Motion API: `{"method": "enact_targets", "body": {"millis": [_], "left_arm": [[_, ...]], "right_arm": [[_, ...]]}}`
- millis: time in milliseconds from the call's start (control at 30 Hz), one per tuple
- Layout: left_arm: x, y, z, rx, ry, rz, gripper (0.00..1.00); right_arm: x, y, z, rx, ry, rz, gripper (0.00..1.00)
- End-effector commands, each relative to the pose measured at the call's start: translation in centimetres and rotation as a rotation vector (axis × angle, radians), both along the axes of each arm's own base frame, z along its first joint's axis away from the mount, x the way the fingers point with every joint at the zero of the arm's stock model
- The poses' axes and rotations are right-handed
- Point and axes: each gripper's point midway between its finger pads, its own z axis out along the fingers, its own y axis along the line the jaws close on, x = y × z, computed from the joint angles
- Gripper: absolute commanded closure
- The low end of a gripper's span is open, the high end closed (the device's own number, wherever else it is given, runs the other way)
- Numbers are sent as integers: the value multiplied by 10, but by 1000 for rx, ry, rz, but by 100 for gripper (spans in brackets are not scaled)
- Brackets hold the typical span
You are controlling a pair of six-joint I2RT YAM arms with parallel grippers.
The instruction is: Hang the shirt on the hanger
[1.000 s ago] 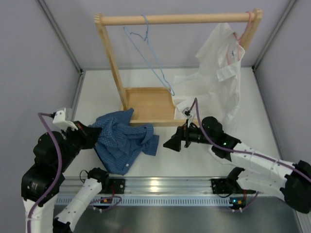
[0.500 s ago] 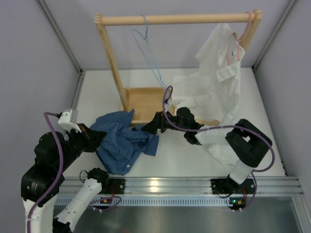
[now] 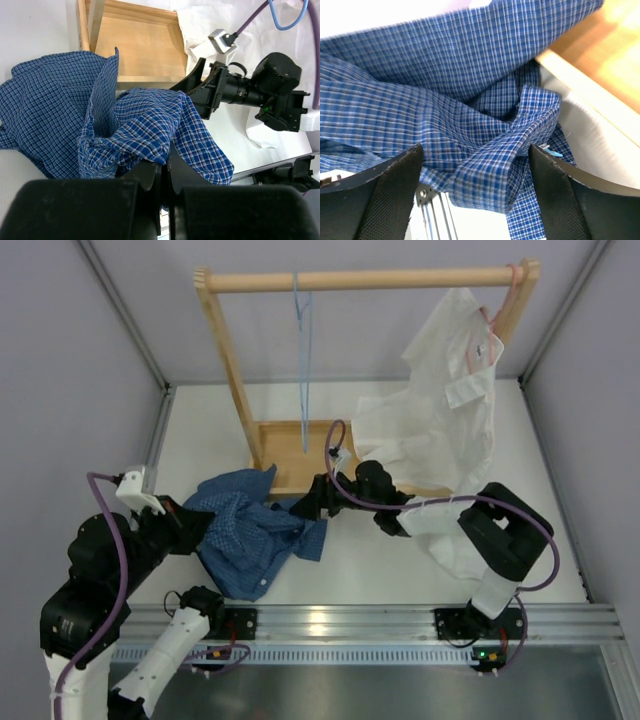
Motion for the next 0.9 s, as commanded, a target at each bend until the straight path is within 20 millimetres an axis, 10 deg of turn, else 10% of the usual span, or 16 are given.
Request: {"method": "enact_targets", "body": {"millis": [0,133,300,433,500,600,667,700,867], "left_arm": [[2,4,15,6,-40,16,100],[1,2,21,1,-47,3,100],[2,1,18,-1,-38,7,100],[7,1,11,13,-21,11,100],[13,0,14,18,-30,8,100],[21,-5,25,12,-67,-6,100],[30,-7,49,-2,-139,-7,100],[32,-7,59,-2,-164,-6,100],[54,-13,122,-12,-274,-5,100]], "right_arm": [[-19,16,-22,-52,36,103,19],[-43,30,-20,1,43,187,25],[-64,29,22,156,1,276,97],[-37,-2,73,183,-137,74,100],[-27,-21,68,57,-145,-40,100],[-10,-65,113,-36,-265,-253,100],[0,-103,180,-20,-389,-431,100],[-6,-114,181,-86,-392,-452,100],[-26,-169,320,-78,-586,-583,100]]}}
